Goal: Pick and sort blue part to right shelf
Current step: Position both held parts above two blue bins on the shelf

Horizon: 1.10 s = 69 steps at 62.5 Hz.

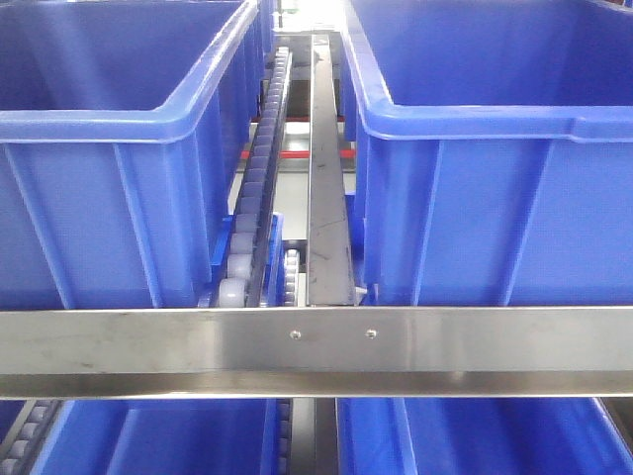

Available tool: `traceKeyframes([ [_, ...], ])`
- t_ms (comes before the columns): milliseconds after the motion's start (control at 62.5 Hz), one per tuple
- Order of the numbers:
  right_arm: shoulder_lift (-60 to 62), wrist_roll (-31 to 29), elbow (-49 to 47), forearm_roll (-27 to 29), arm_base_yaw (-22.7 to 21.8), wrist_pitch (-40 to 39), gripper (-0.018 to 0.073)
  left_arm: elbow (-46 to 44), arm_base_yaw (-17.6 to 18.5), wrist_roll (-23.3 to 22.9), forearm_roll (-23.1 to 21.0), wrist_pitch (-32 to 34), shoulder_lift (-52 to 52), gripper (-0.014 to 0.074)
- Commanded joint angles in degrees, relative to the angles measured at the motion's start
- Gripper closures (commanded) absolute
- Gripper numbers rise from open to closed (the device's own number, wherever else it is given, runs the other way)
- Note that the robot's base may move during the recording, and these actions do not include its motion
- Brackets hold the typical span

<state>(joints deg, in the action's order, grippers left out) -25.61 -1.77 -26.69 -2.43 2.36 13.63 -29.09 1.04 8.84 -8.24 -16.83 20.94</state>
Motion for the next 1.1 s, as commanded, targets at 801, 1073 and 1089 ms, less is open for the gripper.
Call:
traceKeyframes([
  [801,-38.16,-0.53,-10.5,3.15,7.26,-36.22,0.0133,-13.46,16.14,0.38,-0.48,28.94,40.76,0.0188],
  [1073,-43.16,-0.53,-10.5,3.15,7.26,-41.42,0.0132,-14.55,16.14,0.38,-0.48,29.69,47.47,0.0185],
  [1089,-43.16,-0.53,-10.5,3.15,7.26,-41.42,0.0132,-14.55,16.14,0.38,-0.48,29.69,47.47,0.0184],
])
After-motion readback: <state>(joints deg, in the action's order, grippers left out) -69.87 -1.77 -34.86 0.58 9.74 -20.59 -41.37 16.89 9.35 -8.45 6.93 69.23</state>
